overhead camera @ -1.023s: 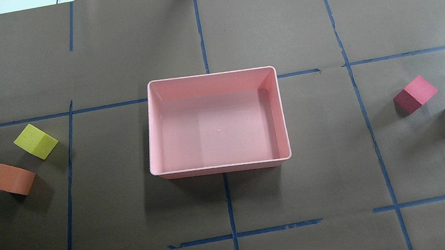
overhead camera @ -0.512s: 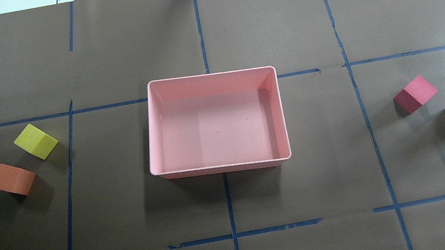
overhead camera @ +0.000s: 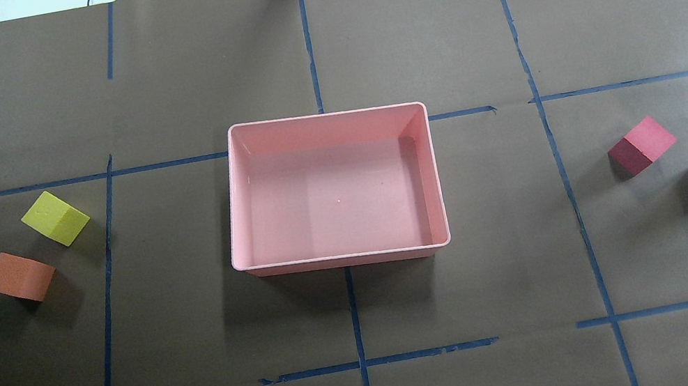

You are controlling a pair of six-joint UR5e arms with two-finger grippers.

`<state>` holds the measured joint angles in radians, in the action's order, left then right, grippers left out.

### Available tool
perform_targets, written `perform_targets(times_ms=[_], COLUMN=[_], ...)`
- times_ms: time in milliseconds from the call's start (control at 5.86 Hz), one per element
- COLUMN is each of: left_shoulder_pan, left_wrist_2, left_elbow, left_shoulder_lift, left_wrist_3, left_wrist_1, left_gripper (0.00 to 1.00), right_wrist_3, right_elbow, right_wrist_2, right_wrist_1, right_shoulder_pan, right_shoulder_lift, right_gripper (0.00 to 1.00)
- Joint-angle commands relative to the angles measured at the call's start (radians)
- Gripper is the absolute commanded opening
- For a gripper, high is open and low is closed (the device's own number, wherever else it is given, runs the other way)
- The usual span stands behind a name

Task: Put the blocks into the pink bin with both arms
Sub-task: 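Grasp the purple cube with the right gripper while the left approaches the orange cube, then drop the purple cube into the bin while the left gripper grasps the orange cube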

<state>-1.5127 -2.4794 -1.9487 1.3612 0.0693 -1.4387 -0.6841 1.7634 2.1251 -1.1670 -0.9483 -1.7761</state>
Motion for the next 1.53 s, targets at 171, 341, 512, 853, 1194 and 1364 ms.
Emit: perform_targets(times_ms=[171, 341, 512, 853, 1194, 1364], left_shoulder_pan=[0.215, 0.3, 0.386, 0.477, 0.566, 0.597], left_wrist_2=[0.016, 0.058, 0.16, 0.204, 0.302, 0.306], left_elbow=[0.011, 0.019, 0.025, 0.075, 0.086, 0.112], left_shoulder_lift=[0.073, 0.073, 0.114, 0.172, 0.188, 0.209], left_wrist_3=[-0.323, -0.372, -0.382, -0.42, -0.448, -0.447], left_wrist_1=[-0.215, -0.329, -0.366, -0.37, -0.37, -0.37], left_gripper=[1.0, 1.0, 1.0, 1.0, 1.0, 1.0], right_wrist_3=[-0.03, -0.06, -0.116, -0.448, -0.602, -0.685], right_elbow=[0.248, 0.313, 0.335, 0.35, 0.271, 0.215], right_wrist_2=[0.002, 0.01, 0.03, 0.024, -0.093, -0.176], right_wrist_1=[-0.016, -0.019, -0.077, -0.225, -0.395, -0.395], right_shoulder_pan=[-0.003, -0.001, -0.001, 0.136, 0.277, 0.352], right_shoulder_lift=[0.001, 0.039, 0.122, 0.399, 0.666, 0.732], right_gripper=[0.0, 0.0, 0.0, 0.0, 0.0, 0.01])
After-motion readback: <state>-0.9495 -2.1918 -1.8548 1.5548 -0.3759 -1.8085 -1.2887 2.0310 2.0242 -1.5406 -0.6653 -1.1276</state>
